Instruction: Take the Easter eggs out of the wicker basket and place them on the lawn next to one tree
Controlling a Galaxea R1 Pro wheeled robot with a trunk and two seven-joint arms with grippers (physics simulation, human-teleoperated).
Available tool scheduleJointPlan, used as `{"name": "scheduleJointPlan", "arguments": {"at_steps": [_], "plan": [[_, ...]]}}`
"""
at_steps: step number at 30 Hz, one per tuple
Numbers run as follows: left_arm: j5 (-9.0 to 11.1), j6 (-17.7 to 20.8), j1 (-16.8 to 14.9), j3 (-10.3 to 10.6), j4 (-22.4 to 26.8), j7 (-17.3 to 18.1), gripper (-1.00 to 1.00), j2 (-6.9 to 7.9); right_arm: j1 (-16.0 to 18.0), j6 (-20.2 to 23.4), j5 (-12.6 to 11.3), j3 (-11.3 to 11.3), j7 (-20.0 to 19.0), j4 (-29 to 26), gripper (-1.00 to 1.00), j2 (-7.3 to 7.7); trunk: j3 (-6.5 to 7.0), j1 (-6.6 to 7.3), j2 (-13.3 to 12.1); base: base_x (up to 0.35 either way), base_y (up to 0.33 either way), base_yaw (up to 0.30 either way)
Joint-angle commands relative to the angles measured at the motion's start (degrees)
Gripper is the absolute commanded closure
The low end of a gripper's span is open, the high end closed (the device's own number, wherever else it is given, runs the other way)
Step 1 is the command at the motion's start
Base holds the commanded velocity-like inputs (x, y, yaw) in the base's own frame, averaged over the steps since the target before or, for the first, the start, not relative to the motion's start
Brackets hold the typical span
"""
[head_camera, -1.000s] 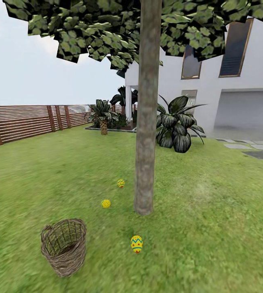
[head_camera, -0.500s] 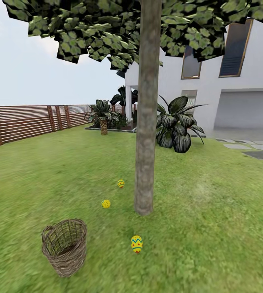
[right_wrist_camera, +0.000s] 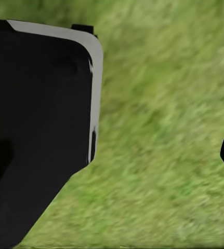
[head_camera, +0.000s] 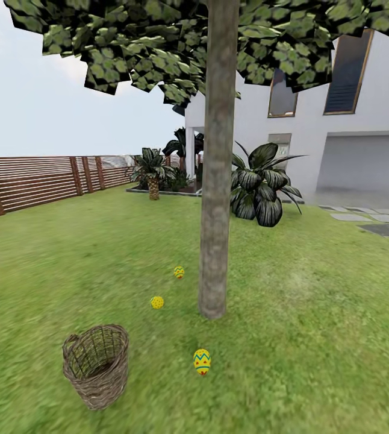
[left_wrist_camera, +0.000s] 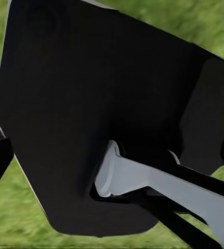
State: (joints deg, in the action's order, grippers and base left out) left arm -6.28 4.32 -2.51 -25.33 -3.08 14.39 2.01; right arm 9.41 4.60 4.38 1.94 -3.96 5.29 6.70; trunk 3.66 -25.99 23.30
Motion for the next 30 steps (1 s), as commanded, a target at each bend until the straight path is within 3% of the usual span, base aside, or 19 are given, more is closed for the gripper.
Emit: {"name": "scheduleJointPlan", "arguments": {"at_steps": [1,6,13,16,22,30], "plan": [[-0.6,0.0,0.2,-0.5,-0.1,0.1,-1.0,-0.23,-0.2,0.1,0.5,0.2,-0.1,0.1,-1.0,-0.29,0.17,0.2,-0.4,0.0,0.0,0.0],[-0.6,-2.9,0.6,-0.5,-0.1,0.1,-1.0,-1.47,-0.6,0.1,0.4,0.2,1.9,0.1,-1.0,-1.72,0.17,0.2,-0.4,0.0,0.0,0.0],[-0.6,-3.4,1.4,-0.6,-0.1,0.1,-1.0,-1.39,-1.3,0.0,0.4,0.2,6.2,0.1,-1.0,-2.08,0.17,0.2,-0.4,0.0,0.0,0.0],[-0.6,-3.4,1.8,-0.6,-0.1,0.1,-1.0,-1.32,-1.8,-0.1,0.4,0.2,6.4,0.1,-1.0,-2.25,0.17,0.2,-0.4,0.0,0.0,0.0],[-0.6,-3.5,2.6,-0.6,-0.1,0.1,-1.0,-1.47,-3.7,-5.0,0.4,0.2,6.4,0.1,-1.0,-2.72,0.17,0.2,-0.4,0.0,0.0,0.0],[-0.6,-6.1,3.3,-0.5,-0.1,0.0,-1.0,-1.58,-4.4,-5.6,0.4,0.1,6.5,0.1,-1.0,-3.51,0.17,0.2,-0.4,0.0,0.0,0.0]]}}
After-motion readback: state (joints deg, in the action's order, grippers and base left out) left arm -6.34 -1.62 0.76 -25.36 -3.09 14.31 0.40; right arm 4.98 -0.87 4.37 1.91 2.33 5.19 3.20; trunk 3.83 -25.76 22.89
